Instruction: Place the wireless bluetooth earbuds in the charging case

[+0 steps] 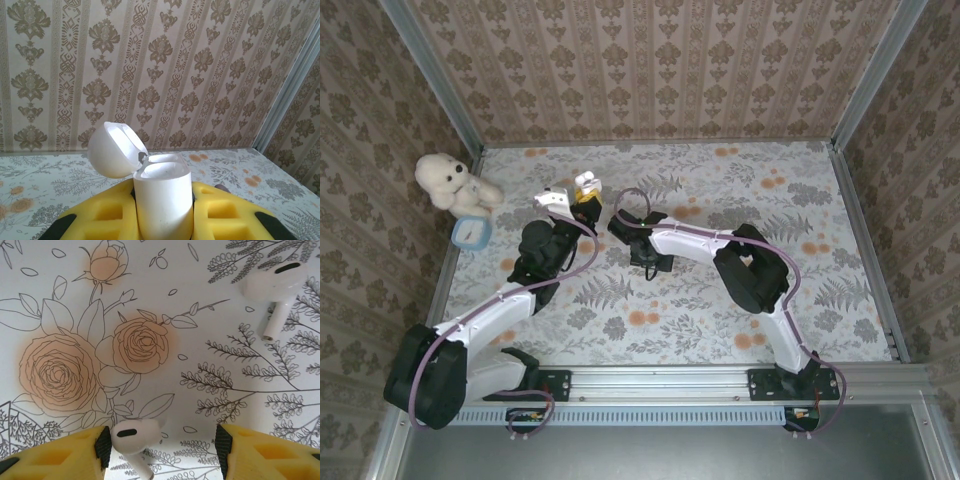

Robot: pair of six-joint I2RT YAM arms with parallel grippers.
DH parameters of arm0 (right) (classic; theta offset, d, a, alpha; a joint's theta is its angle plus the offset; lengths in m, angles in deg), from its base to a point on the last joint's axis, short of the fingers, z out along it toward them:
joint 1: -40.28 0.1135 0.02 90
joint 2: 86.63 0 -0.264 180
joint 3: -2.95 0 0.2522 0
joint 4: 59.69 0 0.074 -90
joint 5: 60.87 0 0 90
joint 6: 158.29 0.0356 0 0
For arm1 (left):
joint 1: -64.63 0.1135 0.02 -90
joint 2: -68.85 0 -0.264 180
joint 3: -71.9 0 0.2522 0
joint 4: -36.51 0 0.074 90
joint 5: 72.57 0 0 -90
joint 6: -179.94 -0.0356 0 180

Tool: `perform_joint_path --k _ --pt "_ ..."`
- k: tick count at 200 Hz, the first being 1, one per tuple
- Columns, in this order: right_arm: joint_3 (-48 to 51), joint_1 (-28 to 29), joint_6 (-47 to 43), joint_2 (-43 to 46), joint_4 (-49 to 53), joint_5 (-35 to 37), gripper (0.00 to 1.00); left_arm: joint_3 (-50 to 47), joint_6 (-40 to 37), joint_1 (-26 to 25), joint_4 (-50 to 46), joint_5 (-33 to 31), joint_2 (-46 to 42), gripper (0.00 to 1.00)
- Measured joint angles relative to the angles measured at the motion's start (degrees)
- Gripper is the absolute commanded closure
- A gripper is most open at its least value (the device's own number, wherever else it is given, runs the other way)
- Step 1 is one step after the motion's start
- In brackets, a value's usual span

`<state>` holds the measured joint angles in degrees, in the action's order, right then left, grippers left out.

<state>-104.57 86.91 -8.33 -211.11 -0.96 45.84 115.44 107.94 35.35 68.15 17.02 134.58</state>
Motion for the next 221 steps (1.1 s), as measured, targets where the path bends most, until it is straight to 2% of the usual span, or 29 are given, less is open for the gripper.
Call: perform_joint_path --k 41,95,162,221 --pt "-0.39 0.0 -1.75 -0.52 -0.13 -0.24 0.41 0.0 0.0 0.0 -0.02 -0.02 0.0 1.0" --pt "-2.01 -0.04 -3.98 -1.68 -0.17 -0.46 0.47 0.0 -0.02 0.0 -0.02 -0.02 0.0 1.0" --pt "-2.32 -0.04 -4.74 -1.9 -1.27 -0.87 0.65 0.0 -0.02 0.0 -0.02 -0.02 0.0 1.0" --pt "-2.32 -0.09 -4.74 -1.9 -1.44 -0.87 0.73 0.0 -0.02 0.0 -0.02 -0.04 0.0 1.0"
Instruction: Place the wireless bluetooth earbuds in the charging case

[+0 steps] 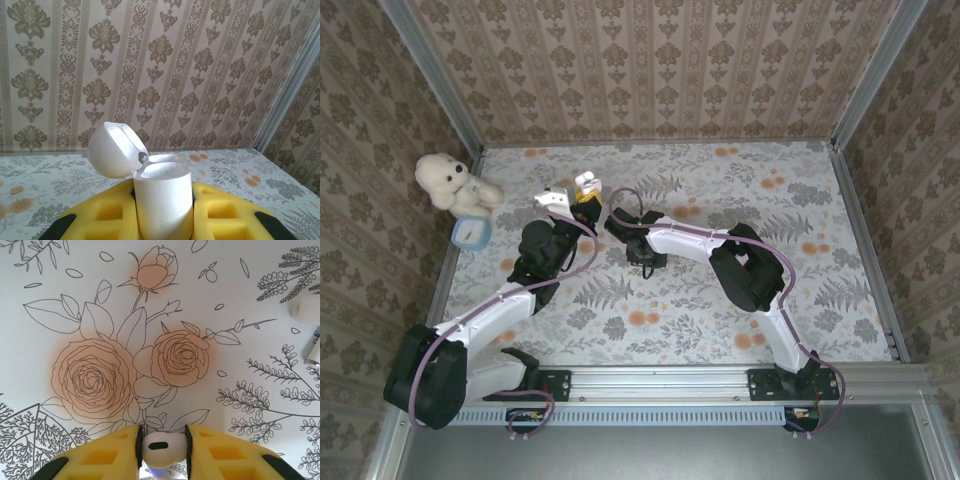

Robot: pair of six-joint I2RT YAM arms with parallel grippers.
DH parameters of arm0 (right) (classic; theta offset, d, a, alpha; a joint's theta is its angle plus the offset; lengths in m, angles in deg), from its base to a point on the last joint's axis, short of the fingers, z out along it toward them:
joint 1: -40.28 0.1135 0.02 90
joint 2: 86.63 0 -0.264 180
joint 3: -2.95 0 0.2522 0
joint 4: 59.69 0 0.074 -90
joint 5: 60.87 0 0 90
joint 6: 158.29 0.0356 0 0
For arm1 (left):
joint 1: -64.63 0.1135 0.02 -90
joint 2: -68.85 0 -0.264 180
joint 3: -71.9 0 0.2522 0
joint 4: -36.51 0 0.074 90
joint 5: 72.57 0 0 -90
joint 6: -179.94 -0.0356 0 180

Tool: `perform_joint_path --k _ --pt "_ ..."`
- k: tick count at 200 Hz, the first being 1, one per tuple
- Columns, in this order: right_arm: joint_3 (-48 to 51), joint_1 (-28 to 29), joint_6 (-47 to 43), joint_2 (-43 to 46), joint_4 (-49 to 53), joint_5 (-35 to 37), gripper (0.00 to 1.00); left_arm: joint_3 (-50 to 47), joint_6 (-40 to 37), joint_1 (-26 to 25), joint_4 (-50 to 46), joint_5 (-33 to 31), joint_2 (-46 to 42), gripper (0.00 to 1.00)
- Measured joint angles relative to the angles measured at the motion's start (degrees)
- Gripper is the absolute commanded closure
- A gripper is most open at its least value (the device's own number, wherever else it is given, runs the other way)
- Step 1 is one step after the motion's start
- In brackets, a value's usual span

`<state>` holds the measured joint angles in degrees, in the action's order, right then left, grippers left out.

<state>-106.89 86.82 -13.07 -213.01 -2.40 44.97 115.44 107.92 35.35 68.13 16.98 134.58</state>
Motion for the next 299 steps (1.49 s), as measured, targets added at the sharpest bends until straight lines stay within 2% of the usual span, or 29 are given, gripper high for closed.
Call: perform_joint_path --k 34,86,175,205,256,299 --pt "0.72 -0.04 -1.03 0.39 -0.92 0.02 0.74 0.0 -0.02 0.0 -0.07 0.02 -0.48 1.0" --pt "9.62 -0.15 -2.69 5.62 -9.07 0.46 0.74 0.0 -0.48 0.0 -0.11 0.04 -1.31 1.0" --pt "22.16 -1.4 -4.31 21.24 -18.01 5.64 0.74 0.0 -1.29 0.0 -0.7 1.16 -2.49 1.0" --pt "24.72 -2.01 -6.05 28.61 -19.78 7.06 0.74 -0.02 -2.93 0.0 -0.83 4.94 -3.63 1.0" --pt "26.12 -4.09 -11.5 44.17 -21.97 7.93 0.74 -0.02 -6.51 -0.15 -0.83 15.98 -4.09 1.0" --pt "25.49 -5.18 -16.7 53.9 -25.79 6.71 0.73 0.59 -12.9 -4.33 -0.81 19.78 -3.04 1.0"
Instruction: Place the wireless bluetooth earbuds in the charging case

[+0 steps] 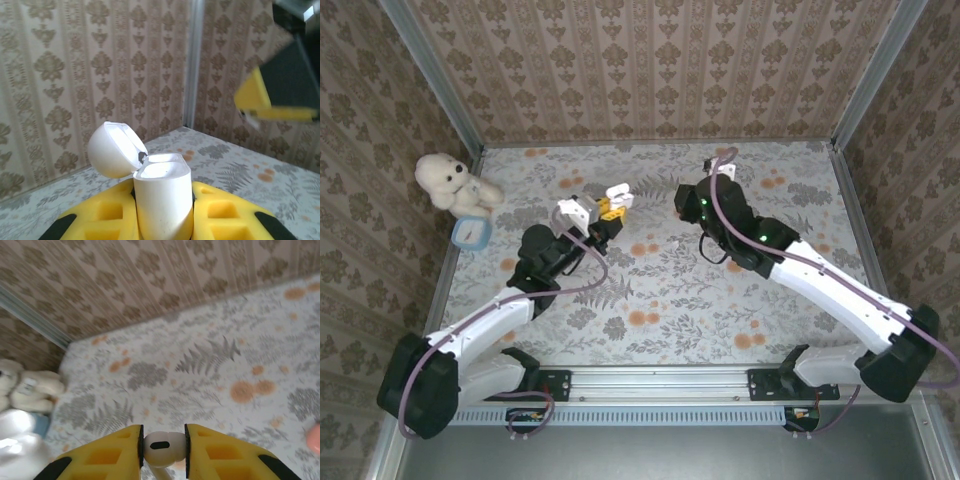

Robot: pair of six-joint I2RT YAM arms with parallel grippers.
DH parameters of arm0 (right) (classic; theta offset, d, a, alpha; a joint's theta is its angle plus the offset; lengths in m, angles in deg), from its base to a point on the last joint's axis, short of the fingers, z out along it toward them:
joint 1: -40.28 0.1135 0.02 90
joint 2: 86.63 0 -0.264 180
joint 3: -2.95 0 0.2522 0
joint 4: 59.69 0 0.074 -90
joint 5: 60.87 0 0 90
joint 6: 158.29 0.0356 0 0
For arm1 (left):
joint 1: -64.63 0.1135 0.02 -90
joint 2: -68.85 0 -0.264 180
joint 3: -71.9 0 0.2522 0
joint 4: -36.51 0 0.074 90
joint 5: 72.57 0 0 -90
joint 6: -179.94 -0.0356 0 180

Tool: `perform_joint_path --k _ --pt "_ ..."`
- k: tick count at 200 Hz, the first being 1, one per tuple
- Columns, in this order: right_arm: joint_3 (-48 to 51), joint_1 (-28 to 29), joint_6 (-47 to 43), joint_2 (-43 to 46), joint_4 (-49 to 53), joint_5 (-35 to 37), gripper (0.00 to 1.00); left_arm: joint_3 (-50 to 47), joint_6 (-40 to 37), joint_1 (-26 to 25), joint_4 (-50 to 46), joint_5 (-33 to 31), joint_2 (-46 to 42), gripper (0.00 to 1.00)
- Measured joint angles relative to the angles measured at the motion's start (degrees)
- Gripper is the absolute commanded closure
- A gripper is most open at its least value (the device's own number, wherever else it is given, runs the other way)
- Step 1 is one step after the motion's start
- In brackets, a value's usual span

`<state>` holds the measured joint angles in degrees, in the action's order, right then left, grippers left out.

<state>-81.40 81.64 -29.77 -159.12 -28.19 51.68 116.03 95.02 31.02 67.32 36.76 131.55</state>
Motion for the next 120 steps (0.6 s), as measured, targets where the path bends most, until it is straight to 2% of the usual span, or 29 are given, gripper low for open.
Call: perform_joint_path --k 38,85,120 --pt "-0.2 -0.39 -2.67 3.48 -5.42 -4.2 0.72 2.14 -5.51 -4.92 1.75 -2.32 2.56 1.0" --pt "0.15 -0.61 -3.65 6.43 -14.36 -10.38 0.72 5.05 -13.75 -11.89 8.85 -11.28 7.43 1.0" --pt "2.75 -0.61 -3.67 8.98 -21.94 -13.55 0.72 7.8 -18.86 -14.6 17.46 -17.55 12.59 1.0"
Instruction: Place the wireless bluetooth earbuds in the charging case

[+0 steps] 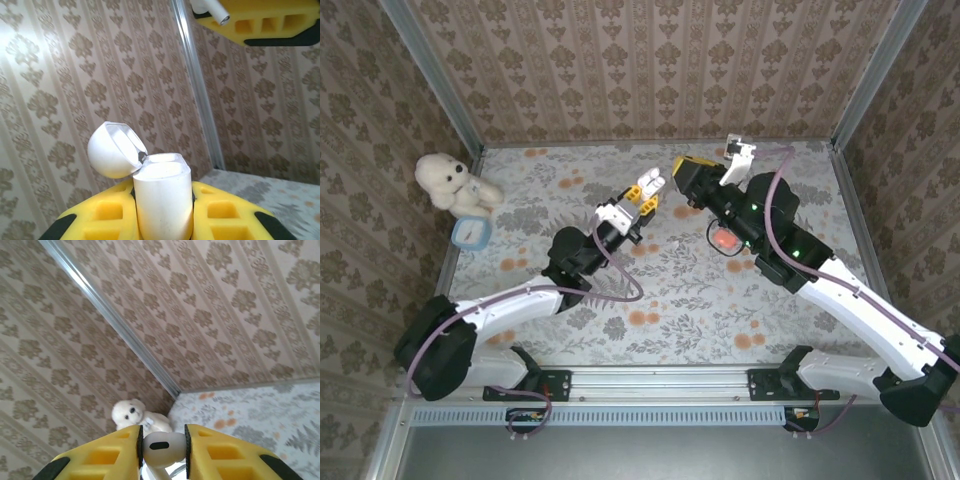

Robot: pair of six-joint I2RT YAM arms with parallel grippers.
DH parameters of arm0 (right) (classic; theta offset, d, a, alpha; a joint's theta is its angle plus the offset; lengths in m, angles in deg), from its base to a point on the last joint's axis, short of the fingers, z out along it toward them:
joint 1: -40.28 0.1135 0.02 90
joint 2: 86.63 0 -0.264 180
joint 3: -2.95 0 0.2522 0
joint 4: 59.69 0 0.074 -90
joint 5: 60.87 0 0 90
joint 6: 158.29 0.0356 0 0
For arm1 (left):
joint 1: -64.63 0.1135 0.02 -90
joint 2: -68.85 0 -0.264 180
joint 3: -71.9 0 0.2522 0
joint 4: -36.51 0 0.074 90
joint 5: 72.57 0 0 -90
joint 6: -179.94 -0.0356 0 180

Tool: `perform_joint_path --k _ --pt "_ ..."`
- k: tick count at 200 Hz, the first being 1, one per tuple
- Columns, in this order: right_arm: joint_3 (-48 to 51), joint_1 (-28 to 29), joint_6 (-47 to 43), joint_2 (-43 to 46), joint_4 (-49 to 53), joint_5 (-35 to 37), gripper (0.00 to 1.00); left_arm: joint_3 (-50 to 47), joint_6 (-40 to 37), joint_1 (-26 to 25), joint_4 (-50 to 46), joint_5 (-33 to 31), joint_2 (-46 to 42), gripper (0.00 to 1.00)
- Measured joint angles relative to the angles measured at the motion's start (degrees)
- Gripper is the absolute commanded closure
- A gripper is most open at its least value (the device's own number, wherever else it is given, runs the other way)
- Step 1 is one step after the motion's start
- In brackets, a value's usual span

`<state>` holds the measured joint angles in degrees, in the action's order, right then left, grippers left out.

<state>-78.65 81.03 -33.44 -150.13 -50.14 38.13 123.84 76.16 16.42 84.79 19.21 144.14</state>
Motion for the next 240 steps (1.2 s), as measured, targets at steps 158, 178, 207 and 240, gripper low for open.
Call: perform_joint_path --k 158,178,207,240 --pt "7.48 -0.79 1.4 0.5 -14.95 -2.36 0.72 11.76 -5.97 -5.95 8.79 -3.58 10.51 1.0" --pt "7.93 -1.11 1.77 0.39 -15.39 -2.38 0.72 11.82 -5.77 -6.12 8.79 -3.89 10.51 1.0" --pt "8.33 -1.46 2.45 0.31 -16.0 -2.38 0.72 11.87 -4.87 -6.14 8.79 -4.46 10.51 1.0" --pt "8.7 -1.95 3.28 0.02 -16.79 -2.43 0.72 11.87 -3.8 -6.14 8.76 -4.81 10.51 1.0"
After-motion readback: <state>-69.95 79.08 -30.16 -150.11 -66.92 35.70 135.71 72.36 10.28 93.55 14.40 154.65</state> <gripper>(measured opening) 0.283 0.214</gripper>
